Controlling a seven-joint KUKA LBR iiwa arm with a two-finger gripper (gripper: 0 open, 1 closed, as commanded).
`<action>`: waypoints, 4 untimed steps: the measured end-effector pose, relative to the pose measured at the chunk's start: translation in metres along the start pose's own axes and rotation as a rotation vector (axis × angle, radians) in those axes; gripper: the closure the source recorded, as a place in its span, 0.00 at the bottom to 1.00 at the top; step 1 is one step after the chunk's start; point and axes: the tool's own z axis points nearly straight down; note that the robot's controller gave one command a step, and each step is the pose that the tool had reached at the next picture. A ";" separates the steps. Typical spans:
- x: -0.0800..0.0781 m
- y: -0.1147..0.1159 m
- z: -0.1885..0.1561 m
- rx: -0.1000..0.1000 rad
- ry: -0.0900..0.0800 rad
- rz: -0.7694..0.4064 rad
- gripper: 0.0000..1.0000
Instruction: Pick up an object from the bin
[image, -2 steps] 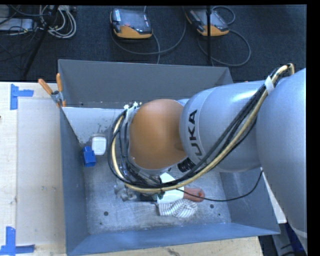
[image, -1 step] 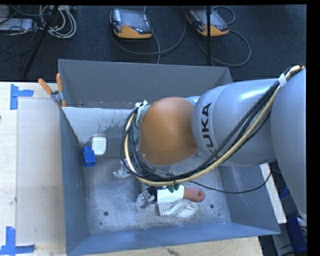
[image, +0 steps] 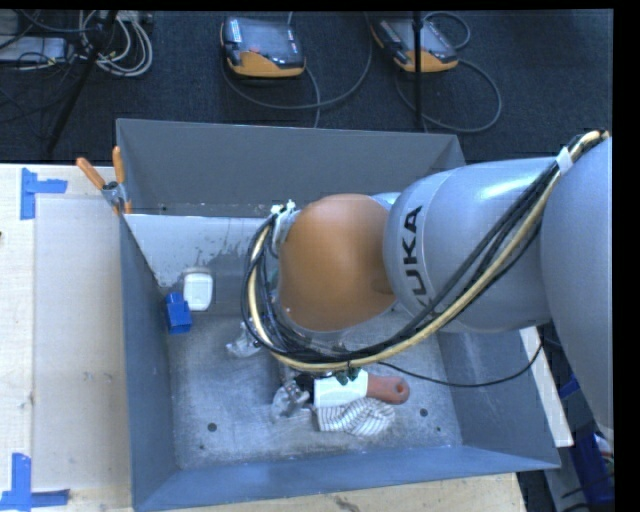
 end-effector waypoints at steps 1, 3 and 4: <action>-0.010 -0.108 0.036 0.000 -0.001 -0.169 1.00; -0.004 -0.105 -0.012 -0.003 0.007 -0.179 1.00; -0.005 -0.107 -0.073 -0.002 0.003 -0.178 1.00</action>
Offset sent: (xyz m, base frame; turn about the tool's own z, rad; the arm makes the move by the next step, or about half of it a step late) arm 0.0000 0.0000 0.0000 0.0000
